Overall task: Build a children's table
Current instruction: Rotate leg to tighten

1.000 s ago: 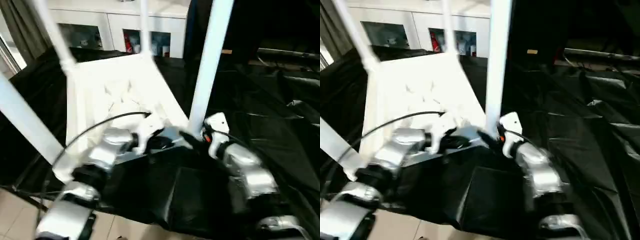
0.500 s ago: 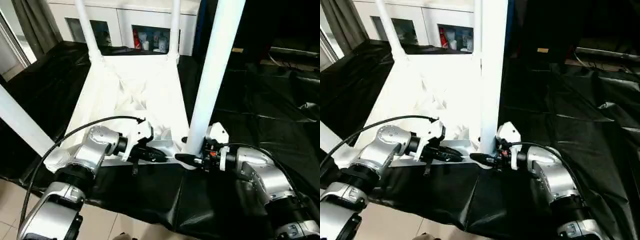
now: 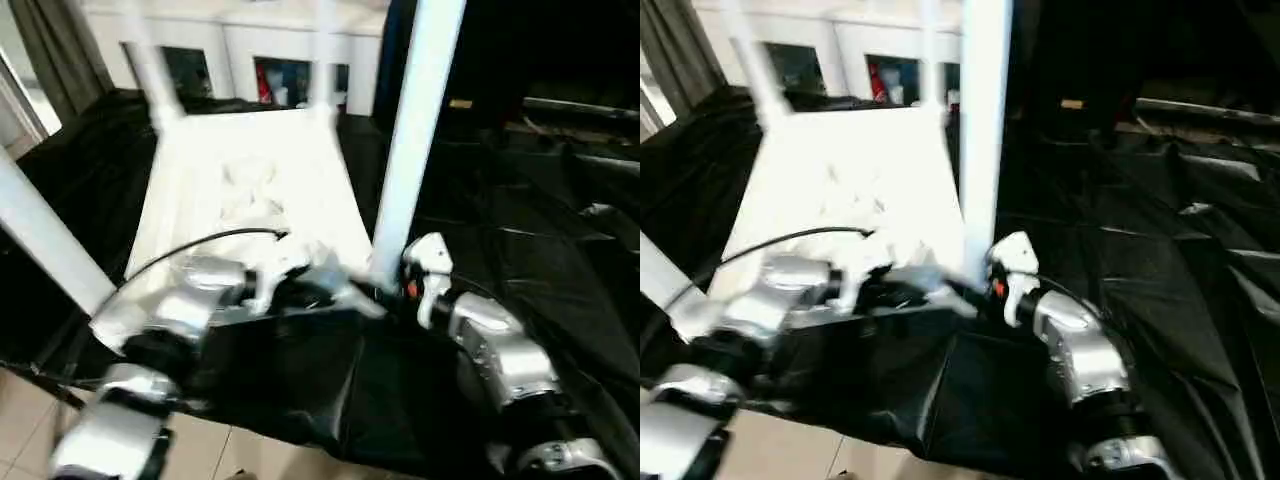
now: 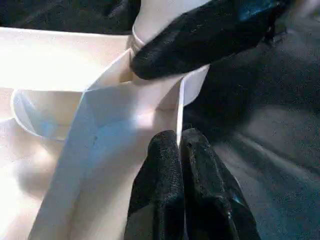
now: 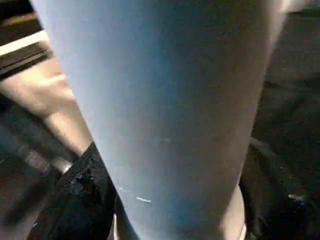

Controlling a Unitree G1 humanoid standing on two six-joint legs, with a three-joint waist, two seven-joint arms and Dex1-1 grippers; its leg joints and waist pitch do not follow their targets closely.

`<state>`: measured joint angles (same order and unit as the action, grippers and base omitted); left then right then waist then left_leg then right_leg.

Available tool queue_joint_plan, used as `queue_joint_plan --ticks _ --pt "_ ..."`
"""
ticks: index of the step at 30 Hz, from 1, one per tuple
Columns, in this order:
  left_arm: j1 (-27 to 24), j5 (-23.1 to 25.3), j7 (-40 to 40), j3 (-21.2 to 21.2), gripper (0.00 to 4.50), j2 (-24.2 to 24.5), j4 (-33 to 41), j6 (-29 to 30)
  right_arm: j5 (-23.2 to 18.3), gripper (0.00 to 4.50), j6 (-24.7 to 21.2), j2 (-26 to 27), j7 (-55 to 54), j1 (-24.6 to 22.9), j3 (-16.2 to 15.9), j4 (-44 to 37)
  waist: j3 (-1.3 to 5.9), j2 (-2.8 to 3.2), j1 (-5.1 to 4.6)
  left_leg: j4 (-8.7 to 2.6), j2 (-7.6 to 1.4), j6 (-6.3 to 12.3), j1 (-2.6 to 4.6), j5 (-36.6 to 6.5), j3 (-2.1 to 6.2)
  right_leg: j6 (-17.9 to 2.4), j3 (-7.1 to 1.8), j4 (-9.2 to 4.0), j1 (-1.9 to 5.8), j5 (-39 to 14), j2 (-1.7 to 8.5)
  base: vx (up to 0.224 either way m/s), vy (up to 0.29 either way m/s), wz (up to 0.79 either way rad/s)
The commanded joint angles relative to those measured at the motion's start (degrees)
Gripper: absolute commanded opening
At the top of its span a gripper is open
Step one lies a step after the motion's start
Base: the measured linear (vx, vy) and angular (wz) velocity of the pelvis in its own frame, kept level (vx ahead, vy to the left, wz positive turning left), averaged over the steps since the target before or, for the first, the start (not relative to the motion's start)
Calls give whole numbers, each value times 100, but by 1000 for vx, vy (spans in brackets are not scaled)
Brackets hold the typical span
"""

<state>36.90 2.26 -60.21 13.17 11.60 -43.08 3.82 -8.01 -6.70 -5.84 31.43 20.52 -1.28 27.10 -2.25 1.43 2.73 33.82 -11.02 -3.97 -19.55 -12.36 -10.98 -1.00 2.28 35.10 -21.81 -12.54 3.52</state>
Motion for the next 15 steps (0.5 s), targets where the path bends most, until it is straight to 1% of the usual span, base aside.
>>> queue_joint_plan --ticks 1,2,3,4,5,6,7,8,9,10,12,13,14,15 --pt "73 119 694 47 0 -420 -244 221 110 275 -331 436 -880 -45 -21 425 197 -12 -13 -488 -235 -45 25 -1306 137 -1142 -275 -541 169 -1563 481 0 0 0" --pt "78 122 705 54 0 -438 -246 219 119 275 -328 458 -915 -40 -19 435 200 -16 -14 -493 -229 -60 32 -1353 144 -1099 -279 -550 172 -1659 480 0 0 0" --pt "110 141 765 103 0 -555 -258 204 179 275 -298 603 -1136 -8 -10 503 200 -16 -14 -493 -229 -60 32 -1353 144 -1099 -279 -550 172 -1659 480 0 0 0" --pt "132 125 773 130 0 -672 -260 206 236 275 -280 693 -1244 8 -45 522 208 56 -41 -495 -224 -70 30 -1346 140 -1086 -284 -561 171 -1489 467 0 0 0" --pt "161 119 766 189 0 -822 -268 186 349 275 -194 790 -1348 21 -142 503 207 85 -40 -499 -210 -66 21 -1388 153 -1078 -280 -545 187 -1433 459 0 0 0" --pt "163 121 764 195 0 -832 -269 182 361 275 -182 794 -1352 22 -152 497 217 52 -54 -488 -210 -43 31 -1407 144 -1091 -285 -551 181 -1361 460 0 0 0" --pt "172 128 760 219 0 -867 -273 169 400 275 -139 809 -1366 22 -189 478 217 52 -54 -488 -210 -43 31 -1407 144 -1091 -285 -551 181 -1361 460 0 0 0" --pt "177 135 731 243 0 -884 -277 154 399 310 -58 802 -1262 5 -238 426 230 100 -52 -481 -208 -1 21 -1336 147 -1143 -288 -535 202 -1171 462 0 0 0" --pt "168 143 673 278 0 -878 -274 117 354 331 33 778 -1129 -13 -249 380 233 86 -57 -481 -211 22 17 -1304 143 -1159 -284 -534 206 -1082 457 0 0 0" --pt "157 158 623 303 0 -860 -278 96 306 345 71 759 -1026 -28 -233 342 230 113 -64 -484 -214 47 9 -1290 143 -1191 -280 -529 211 -949 454 0 0 0" --pt "120 168 453 355 0 -785 -250 76 272 348 99 690 -847 -44 -245 267 238 97 -67 -473 -210 101 -1 -1245 141 -1247 -278 -510 233 -814 453 0 0 0" --pt "107 169 388 371 0 -755 -238 70 266 367 104 658 -779 -49 -255 236 236 105 -67 -474 -210 147 -7 -1240 143 -1248 -274 -512 237 -843 455 0 0 0" --pt "73 166 172 393 0 -644 -203 89 234 367 79 501 -424 -71 -350 78 240 130 -69 -472 -214 169 -9 -1215 145 -1258 -276 -513 243 -834 460 0 0 0" --pt "62 159 50 405 0 -586 -180 115 210 367 80 396 -194 -84 -408 -5 244 118 -71 -469 -216 187 -10 -1194 145 -1263 -271 -512 250 -794 454 0 0 0"
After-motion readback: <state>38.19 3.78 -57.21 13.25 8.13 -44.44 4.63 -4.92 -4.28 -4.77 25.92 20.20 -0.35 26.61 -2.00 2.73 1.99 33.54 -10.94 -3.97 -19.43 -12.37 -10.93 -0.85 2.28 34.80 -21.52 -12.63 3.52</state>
